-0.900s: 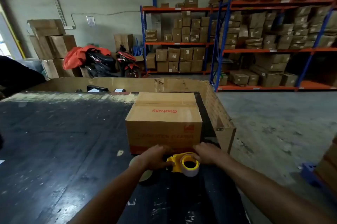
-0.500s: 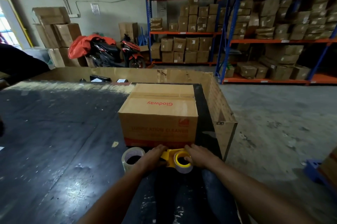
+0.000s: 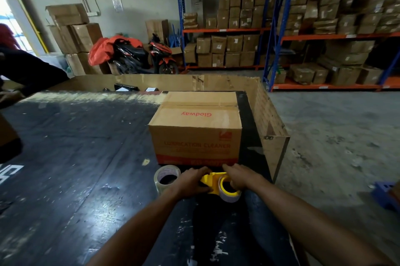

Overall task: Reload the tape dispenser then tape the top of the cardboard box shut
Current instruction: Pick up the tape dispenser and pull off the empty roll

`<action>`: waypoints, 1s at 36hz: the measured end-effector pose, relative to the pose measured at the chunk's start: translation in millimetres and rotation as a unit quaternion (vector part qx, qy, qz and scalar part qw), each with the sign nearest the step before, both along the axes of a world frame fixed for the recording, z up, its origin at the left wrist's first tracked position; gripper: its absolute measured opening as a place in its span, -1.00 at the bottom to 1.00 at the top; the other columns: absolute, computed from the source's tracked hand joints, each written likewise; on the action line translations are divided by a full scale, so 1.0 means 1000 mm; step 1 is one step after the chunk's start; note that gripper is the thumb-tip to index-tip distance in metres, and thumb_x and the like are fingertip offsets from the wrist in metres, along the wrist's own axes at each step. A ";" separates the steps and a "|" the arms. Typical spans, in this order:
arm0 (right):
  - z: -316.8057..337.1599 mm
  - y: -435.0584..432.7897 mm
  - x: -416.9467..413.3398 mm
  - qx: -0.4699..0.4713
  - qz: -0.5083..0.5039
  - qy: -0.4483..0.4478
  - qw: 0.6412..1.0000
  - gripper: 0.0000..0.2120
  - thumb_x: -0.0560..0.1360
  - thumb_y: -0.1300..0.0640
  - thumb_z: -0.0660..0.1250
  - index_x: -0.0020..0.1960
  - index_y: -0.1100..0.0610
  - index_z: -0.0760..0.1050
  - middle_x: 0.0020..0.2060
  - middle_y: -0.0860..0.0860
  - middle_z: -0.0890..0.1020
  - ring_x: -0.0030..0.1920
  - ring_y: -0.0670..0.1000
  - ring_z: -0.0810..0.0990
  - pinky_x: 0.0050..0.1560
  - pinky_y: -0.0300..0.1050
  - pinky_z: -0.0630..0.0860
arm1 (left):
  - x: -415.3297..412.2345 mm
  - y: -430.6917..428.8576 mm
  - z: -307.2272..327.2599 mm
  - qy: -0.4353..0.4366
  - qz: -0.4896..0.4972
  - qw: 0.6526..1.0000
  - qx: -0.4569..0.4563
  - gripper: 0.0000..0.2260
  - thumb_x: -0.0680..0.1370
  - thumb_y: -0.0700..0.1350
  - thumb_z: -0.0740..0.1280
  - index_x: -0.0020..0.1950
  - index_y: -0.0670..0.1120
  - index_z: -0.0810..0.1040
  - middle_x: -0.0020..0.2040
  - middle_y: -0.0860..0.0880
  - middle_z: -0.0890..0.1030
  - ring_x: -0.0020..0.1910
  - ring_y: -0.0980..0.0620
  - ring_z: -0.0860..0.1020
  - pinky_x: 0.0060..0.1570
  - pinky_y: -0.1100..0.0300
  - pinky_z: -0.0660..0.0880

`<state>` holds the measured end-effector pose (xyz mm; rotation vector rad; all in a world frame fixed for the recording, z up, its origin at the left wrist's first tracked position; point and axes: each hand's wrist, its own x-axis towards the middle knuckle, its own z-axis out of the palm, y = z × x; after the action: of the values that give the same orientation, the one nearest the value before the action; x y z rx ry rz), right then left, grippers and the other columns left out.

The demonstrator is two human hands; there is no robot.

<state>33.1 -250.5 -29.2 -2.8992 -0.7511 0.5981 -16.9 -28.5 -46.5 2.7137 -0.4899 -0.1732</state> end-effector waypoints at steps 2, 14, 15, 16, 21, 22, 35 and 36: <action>0.011 0.005 -0.002 0.005 -0.023 0.019 1.000 -0.51 0.53 0.25 0.36 0.41 0.13 0.30 0.07 0.13 0.51 0.05 0.14 0.56 -0.12 -0.02 0.46 | -0.004 0.002 0.006 -0.031 -0.010 0.999 -0.013 -0.53 0.51 0.16 0.49 0.36 0.06 0.49 0.20 0.02 0.69 0.13 0.01 0.66 0.03 0.04 0.61; 0.068 0.029 -0.004 0.024 -0.054 0.073 0.996 -0.86 0.49 0.23 0.25 -0.06 0.08 0.57 -0.14 0.08 0.64 -0.09 0.14 0.68 -0.17 -0.02 0.56 | -0.018 0.029 0.026 -0.143 -0.014 0.980 -0.137 -0.66 0.54 0.13 0.47 0.25 0.08 0.50 0.12 0.10 0.62 0.07 0.10 0.61 0.03 -0.01 0.59; 0.072 0.031 -0.004 0.024 -0.053 0.070 0.996 -0.86 0.48 0.22 0.25 -0.12 0.07 0.57 -0.19 0.07 0.62 -0.15 0.12 0.66 -0.19 -0.02 0.54 | -0.019 0.030 0.027 -0.156 -0.009 0.976 -0.153 -0.66 0.55 0.11 0.47 0.25 0.06 0.49 0.14 0.09 0.60 0.08 0.10 0.60 0.04 0.03 0.59; 0.077 0.034 -0.004 0.024 -0.053 0.066 0.996 -0.86 0.48 0.22 0.25 -0.15 0.07 0.56 -0.22 0.06 0.61 -0.18 0.09 0.63 -0.20 -0.03 0.53 | -0.020 0.033 0.026 -0.166 0.003 0.971 -0.171 -0.65 0.55 0.09 0.47 0.26 0.04 0.48 0.15 0.07 0.58 0.09 0.10 0.59 0.05 0.07 0.58; 0.102 0.048 -0.005 0.022 -0.054 0.045 0.997 -0.86 0.46 0.18 0.25 -0.12 0.13 0.58 -0.20 0.11 0.64 -0.22 0.11 0.63 -0.20 0.05 0.61 | -0.026 0.038 0.022 -0.184 0.092 0.942 -0.267 -0.55 0.52 0.06 0.53 0.23 0.06 0.33 0.11 0.00 0.53 0.01 0.07 0.59 -0.09 0.33 0.54; 0.107 0.051 -0.006 0.020 -0.055 0.036 0.998 -0.85 0.47 0.17 0.25 -0.07 0.16 0.59 -0.15 0.14 0.66 -0.18 0.13 0.66 -0.18 0.07 0.64 | -0.025 0.039 0.021 -0.185 0.102 0.937 -0.279 -0.54 0.52 0.08 0.53 0.22 0.08 0.31 0.10 0.00 0.55 0.01 0.08 0.60 -0.10 0.36 0.53; 0.175 0.060 -0.002 0.035 -0.022 -0.119 0.992 -0.81 0.61 0.15 0.28 0.15 0.08 0.30 0.01 0.06 0.49 -0.03 0.06 0.51 -0.20 -0.10 0.37 | -0.018 0.022 0.055 0.025 0.055 0.857 -0.511 -0.71 0.65 -0.06 0.41 0.37 -0.04 0.58 0.22 0.00 0.71 0.26 -0.01 0.68 0.21 0.02 0.67; 0.182 0.060 -0.001 0.042 -0.022 -0.131 0.990 -0.81 0.61 0.12 0.29 0.15 0.06 0.30 0.00 0.04 0.49 -0.03 0.05 0.51 -0.16 -0.08 0.39 | -0.019 0.018 0.065 0.039 0.038 0.846 -0.531 -0.68 0.65 -0.03 0.39 0.41 -0.01 0.57 0.27 0.04 0.70 0.28 0.05 0.67 0.22 0.04 0.66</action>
<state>31.7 -190.1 153.0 -2.9390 -0.7182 0.1759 -35.6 -10.7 18.6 1.6160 -0.3053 0.0217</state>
